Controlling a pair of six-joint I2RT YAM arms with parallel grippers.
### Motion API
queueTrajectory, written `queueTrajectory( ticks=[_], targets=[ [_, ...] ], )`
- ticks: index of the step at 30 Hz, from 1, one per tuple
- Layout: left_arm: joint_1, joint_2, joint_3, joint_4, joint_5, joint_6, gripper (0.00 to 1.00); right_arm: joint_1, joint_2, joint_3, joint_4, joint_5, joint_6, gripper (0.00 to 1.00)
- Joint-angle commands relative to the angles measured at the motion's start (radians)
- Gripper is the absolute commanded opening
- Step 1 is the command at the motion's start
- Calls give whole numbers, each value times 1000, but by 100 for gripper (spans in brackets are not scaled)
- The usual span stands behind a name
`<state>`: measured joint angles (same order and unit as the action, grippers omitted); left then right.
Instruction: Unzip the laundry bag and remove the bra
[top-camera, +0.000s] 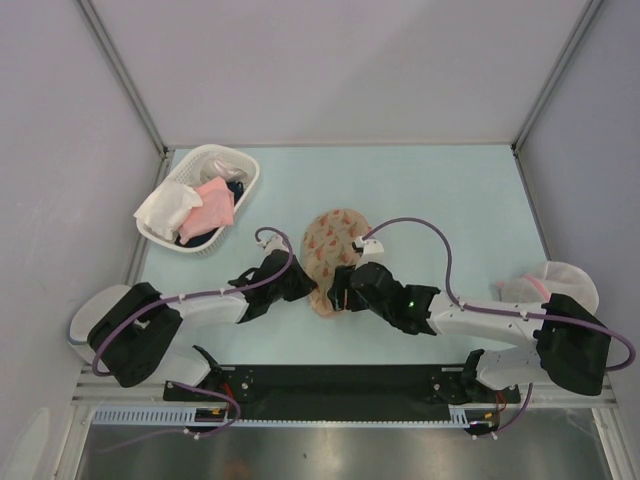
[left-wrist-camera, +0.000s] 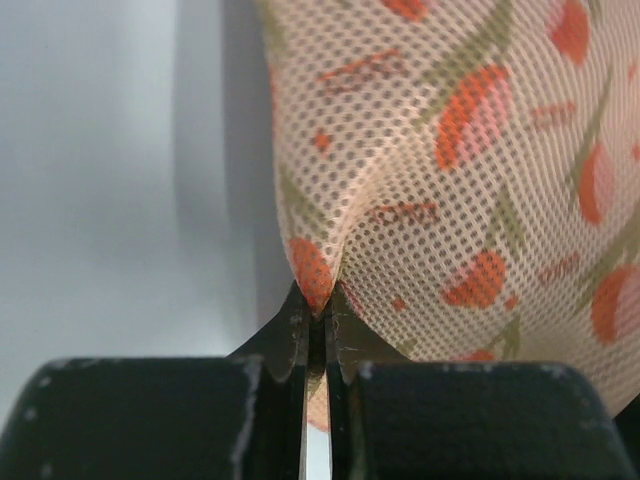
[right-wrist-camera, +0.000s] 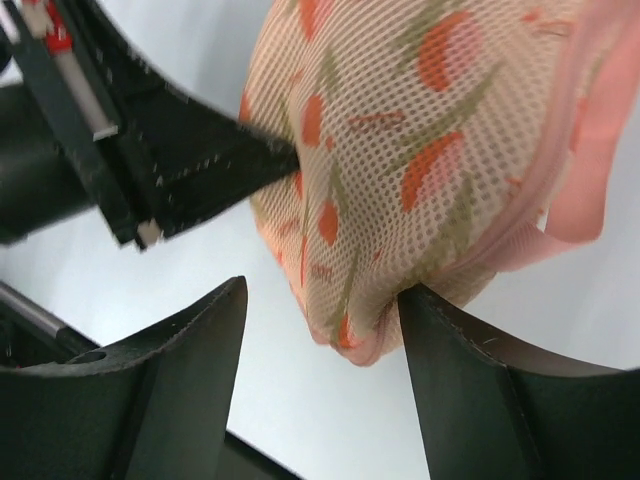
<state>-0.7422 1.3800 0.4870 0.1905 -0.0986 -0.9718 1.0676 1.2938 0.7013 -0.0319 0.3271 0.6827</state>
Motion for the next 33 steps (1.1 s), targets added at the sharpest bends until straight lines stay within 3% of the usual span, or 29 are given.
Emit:
queueTrajectory(
  ticks=[1,10,13,14,16,17,23,27,29,30,31,33],
  targets=[
    [-9,13,76,72,4,-71,0,86,-13,41,-28,28,106,66],
    [-9,-41,25,99,5,-96,0,2,62,15,-99,118,109,59],
    [-9,-62,-4,107,17,-97,0,-44,85,-6,-74,112,91,42],
    [-9,-68,-20,107,25,-99,0,-52,90,-14,-50,110,81,31],
    [-9,-78,-40,115,34,-97,0,-86,110,-16,-25,101,45,20],
    [-8,-88,-65,118,40,-97,0,-99,117,-13,5,101,31,9],
    [-32,-90,-151,184,65,-123,0,-231,231,41,159,66,-122,0],
    [-42,-35,-123,216,114,-120,0,-287,326,131,220,43,-215,1],
    [-43,3,-94,213,115,-125,0,-296,346,168,204,21,-241,6],
    [-43,14,-87,207,102,-131,0,-296,346,185,187,20,-244,13],
    [-43,19,-70,193,100,-136,0,-294,337,210,149,23,-247,32],
    [-43,27,-59,179,65,-153,0,-294,308,213,116,32,-242,59]
  ],
)
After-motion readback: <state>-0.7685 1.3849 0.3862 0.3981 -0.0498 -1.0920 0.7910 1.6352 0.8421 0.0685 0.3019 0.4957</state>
